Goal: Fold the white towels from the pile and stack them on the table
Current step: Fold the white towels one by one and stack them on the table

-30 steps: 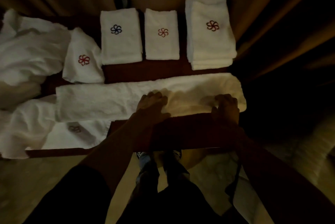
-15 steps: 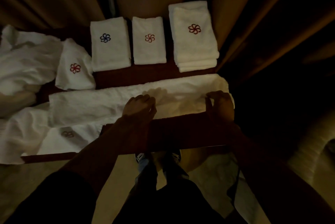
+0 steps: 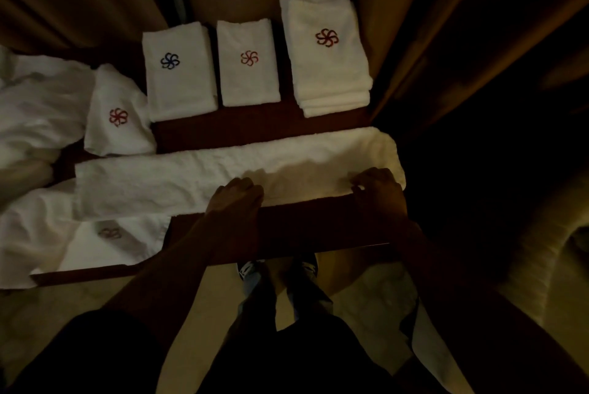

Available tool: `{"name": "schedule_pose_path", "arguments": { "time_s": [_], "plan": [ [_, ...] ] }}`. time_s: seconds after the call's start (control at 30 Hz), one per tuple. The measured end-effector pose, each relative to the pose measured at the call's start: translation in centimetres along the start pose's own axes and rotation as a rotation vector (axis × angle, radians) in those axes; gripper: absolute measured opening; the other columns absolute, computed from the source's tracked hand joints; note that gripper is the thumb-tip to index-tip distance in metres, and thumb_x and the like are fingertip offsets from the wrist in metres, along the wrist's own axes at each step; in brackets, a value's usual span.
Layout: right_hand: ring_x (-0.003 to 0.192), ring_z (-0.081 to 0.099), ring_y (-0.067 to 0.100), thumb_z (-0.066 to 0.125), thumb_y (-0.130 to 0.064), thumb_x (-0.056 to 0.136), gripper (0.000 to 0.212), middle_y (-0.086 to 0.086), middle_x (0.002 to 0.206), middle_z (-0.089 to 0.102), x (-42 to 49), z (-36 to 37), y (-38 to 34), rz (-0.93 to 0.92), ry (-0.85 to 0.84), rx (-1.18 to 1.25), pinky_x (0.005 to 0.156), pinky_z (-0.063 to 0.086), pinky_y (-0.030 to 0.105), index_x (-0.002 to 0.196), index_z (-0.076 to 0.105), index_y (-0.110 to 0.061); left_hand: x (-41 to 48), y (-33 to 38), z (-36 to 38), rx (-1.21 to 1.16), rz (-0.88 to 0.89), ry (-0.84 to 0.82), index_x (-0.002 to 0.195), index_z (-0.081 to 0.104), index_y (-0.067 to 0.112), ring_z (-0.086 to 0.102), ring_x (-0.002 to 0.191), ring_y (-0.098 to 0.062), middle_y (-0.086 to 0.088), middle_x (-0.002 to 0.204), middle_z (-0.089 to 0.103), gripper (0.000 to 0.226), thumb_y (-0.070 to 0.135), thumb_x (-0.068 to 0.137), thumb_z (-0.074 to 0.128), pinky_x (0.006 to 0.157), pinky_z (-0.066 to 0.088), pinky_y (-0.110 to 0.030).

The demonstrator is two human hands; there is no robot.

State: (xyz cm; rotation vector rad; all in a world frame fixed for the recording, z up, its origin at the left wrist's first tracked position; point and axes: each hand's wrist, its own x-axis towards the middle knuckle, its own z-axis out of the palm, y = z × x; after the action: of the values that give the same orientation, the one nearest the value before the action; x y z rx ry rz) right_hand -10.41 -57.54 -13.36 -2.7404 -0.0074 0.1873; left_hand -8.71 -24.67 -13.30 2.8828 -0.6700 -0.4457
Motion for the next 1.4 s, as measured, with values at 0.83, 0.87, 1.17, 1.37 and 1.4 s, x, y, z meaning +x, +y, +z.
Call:
{"name": "schedule_pose_path", "arguments": {
  "time_s": [0.83, 0.87, 1.17, 1.37, 1.4],
  "plan": [
    [0.151, -0.019, 0.032, 0.04, -0.071, 0.093, 0.092, 0.007, 0.164, -0.024, 0.6, 1.2, -0.5, 0.257, -0.383, -0.097, 0.118, 0.003, 0.065, 0.158, -0.012, -0.033, 2.6, 0.9, 2.5, -0.1, -0.344, -0.163, 0.155, -0.015, 0.037, -0.019, 0.151, -0.027, 0.003, 0.163, -0.024, 0.085, 0.074, 0.092, 0.029, 0.106, 0.014, -0.077],
    [0.152, -0.019, 0.032, 0.04, -0.073, 0.092, 0.093, 0.007, 0.164, -0.024, 0.9, 1.0, -0.4, 0.258, -0.407, -0.104, 0.118, 0.003, 0.064, 0.158, -0.011, -0.032, 2.8, 0.7, 2.3, -0.123, -0.346, -0.177, 0.155, -0.013, 0.037, -0.02, 0.151, -0.026, 0.004, 0.163, -0.024, 0.084, 0.073, 0.092, 0.031, 0.108, 0.014, -0.077],
    [0.151, 0.016, 0.032, 0.047, -0.063, 0.095, 0.076, 0.009, 0.163, 0.022, 0.6, 0.1, -2.4, 0.258, -0.203, -0.051, 0.119, 0.025, 0.053, 0.154, 0.029, -0.019, 0.7, -0.4, -0.1, -0.301, -0.377, -0.032, 0.154, 0.026, 0.029, 0.019, 0.149, -0.023, 0.001, 0.164, 0.019, 0.073, 0.064, 0.093, 0.044, 0.113, 0.029, -0.061],
    [0.148, 0.021, 0.029, 0.056, -0.061, 0.09, 0.074, 0.007, 0.16, 0.028, 0.6, -0.9, -6.1, 0.172, -0.195, -0.007, 0.115, 0.031, 0.051, 0.151, 0.036, -0.024, -3.6, -2.0, -1.1, -0.29, -0.475, -0.012, 0.154, 0.029, 0.025, 0.022, 0.148, -0.026, -0.004, 0.163, 0.022, 0.072, 0.057, 0.093, 0.054, 0.113, 0.03, -0.059],
    [0.149, 0.02, 0.029, 0.056, -0.06, 0.091, 0.074, 0.007, 0.161, 0.027, 0.9, -1.1, -7.0, 0.155, -0.21, 0.005, 0.116, 0.03, 0.05, 0.151, 0.035, -0.024, -4.3, -2.5, -1.4, -0.282, -0.503, -0.018, 0.154, 0.028, 0.025, 0.022, 0.148, -0.027, -0.005, 0.163, 0.021, 0.072, 0.056, 0.094, 0.054, 0.113, 0.03, -0.058]
  ]
}}
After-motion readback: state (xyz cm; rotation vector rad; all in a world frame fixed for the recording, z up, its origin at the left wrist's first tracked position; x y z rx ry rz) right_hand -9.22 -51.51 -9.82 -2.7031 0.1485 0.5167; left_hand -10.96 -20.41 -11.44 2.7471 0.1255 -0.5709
